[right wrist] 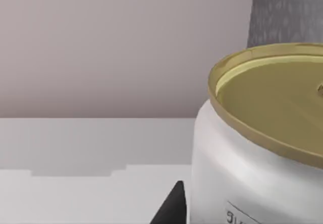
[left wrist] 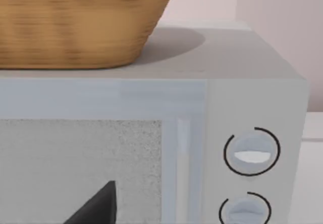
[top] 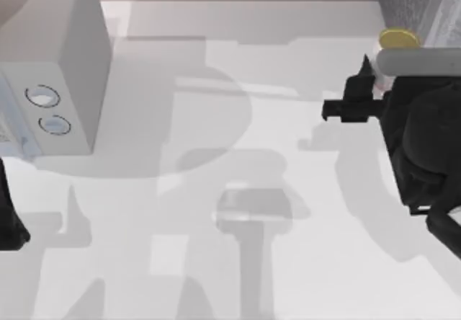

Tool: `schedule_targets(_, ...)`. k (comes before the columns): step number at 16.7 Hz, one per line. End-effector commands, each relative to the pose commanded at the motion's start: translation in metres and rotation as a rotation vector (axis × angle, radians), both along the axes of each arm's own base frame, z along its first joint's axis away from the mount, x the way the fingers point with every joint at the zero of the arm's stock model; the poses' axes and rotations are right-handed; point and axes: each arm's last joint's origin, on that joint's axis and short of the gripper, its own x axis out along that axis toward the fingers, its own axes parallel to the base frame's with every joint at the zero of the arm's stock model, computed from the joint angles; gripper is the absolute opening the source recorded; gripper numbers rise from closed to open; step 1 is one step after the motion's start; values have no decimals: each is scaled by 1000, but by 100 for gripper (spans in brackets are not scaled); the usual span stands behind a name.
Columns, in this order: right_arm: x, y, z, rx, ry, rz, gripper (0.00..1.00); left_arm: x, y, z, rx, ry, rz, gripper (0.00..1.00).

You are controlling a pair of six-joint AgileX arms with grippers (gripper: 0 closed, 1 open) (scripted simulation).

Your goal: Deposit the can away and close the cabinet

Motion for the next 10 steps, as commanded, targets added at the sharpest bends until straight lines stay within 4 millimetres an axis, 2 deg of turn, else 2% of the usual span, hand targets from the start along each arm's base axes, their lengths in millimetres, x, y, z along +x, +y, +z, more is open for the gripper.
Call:
schedule_targets(3, -4, -2, 13, 4, 0, 0, 0, 0, 0, 0, 0, 0, 0, 100)
schedule_targets(10, -6, -6, 16, 12, -5, 4, 0, 0, 0, 0, 0, 0, 0, 100)
